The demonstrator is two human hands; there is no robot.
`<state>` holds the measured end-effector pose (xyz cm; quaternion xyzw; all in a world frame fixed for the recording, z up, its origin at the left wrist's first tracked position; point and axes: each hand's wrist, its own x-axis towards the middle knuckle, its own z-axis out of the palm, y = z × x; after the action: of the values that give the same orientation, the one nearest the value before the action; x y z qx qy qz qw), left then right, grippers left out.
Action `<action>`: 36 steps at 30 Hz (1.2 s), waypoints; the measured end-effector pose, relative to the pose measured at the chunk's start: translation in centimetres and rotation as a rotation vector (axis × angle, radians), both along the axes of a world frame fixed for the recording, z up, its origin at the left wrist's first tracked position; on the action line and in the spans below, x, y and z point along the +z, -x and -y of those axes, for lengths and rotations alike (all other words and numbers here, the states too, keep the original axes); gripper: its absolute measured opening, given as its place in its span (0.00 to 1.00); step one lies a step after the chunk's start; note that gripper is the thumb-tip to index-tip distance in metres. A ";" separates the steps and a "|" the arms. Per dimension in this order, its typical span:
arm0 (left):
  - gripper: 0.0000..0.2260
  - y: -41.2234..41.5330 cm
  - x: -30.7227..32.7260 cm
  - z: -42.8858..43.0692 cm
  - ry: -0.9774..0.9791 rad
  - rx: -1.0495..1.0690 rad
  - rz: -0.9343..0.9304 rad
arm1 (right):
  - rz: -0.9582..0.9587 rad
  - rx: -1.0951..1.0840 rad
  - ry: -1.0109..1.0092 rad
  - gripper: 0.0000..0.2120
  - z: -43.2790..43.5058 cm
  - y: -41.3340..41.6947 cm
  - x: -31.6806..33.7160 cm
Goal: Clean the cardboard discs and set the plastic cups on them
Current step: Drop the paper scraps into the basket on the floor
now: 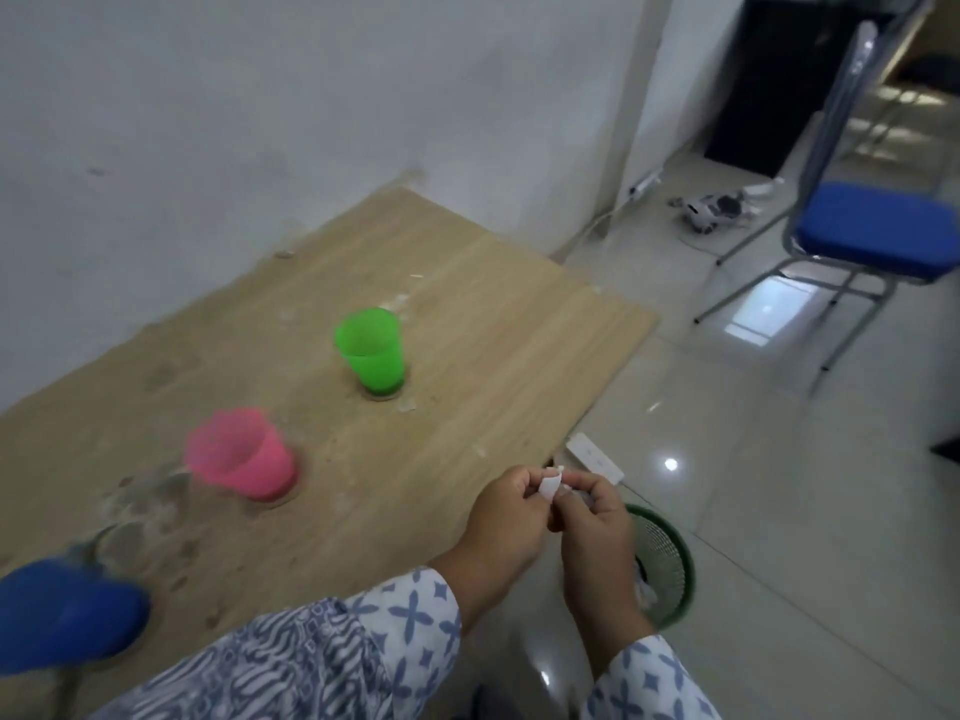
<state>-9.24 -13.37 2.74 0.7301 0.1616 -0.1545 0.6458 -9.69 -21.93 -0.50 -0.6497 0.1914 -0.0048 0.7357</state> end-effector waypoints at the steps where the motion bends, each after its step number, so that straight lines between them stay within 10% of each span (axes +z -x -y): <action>1: 0.09 -0.5 -1.0 1.2 -0.007 -0.026 -0.034 | -0.029 -0.035 0.001 0.06 1.2 -0.2 -1.0; 15: 0.13 -5.2 -18.3 13.4 0.036 -0.245 -0.523 | -0.453 -0.283 0.160 0.05 12.2 -2.0 -17.4; 36: 0.28 -6.9 -27.0 15.4 -0.064 -0.411 -0.545 | -0.640 -0.244 0.319 0.21 15.8 -4.1 -30.2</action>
<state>-2.32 -28.79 -24.25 0.6990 0.1824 -0.4656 0.5112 -5.62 -37.78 -30.71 -0.6972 0.4844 0.0811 0.5222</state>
